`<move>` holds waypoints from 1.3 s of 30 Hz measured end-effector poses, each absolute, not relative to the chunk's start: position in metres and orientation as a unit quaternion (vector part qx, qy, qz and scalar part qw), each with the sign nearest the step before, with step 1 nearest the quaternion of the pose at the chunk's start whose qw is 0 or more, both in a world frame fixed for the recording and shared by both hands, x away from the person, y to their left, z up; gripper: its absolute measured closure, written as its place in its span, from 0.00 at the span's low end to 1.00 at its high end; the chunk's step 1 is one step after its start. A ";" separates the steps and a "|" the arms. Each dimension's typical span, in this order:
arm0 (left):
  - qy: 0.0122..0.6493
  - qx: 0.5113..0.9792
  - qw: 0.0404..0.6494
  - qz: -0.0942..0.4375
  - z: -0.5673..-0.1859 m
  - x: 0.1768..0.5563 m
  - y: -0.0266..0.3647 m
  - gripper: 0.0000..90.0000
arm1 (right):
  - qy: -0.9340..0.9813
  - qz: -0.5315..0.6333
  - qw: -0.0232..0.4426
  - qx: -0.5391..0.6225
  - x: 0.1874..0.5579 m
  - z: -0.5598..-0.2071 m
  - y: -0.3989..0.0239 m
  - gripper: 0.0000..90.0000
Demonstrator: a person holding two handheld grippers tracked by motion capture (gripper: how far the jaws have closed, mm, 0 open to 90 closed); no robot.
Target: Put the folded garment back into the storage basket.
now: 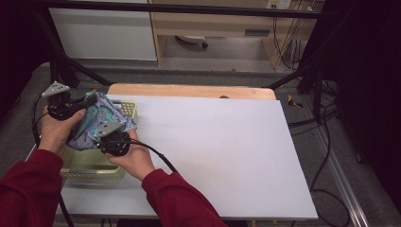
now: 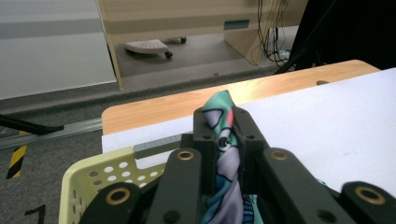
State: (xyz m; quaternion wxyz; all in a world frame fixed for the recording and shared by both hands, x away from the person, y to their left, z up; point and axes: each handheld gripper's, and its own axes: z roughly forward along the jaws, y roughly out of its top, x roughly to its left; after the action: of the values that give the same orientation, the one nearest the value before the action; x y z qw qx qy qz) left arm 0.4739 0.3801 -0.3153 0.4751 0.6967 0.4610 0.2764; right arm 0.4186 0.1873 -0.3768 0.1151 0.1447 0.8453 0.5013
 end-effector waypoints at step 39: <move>0.529 0.670 0.443 0.276 -0.333 0.468 0.384 0.29 | 0.858 0.469 0.117 0.175 0.407 -0.370 0.168 0.36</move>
State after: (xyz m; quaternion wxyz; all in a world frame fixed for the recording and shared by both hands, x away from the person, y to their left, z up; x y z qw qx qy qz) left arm 0.4684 0.3844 -0.3330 0.4425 0.6696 0.5286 0.2763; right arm 0.4073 0.1680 -0.3695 0.1170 0.1750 0.8577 0.4691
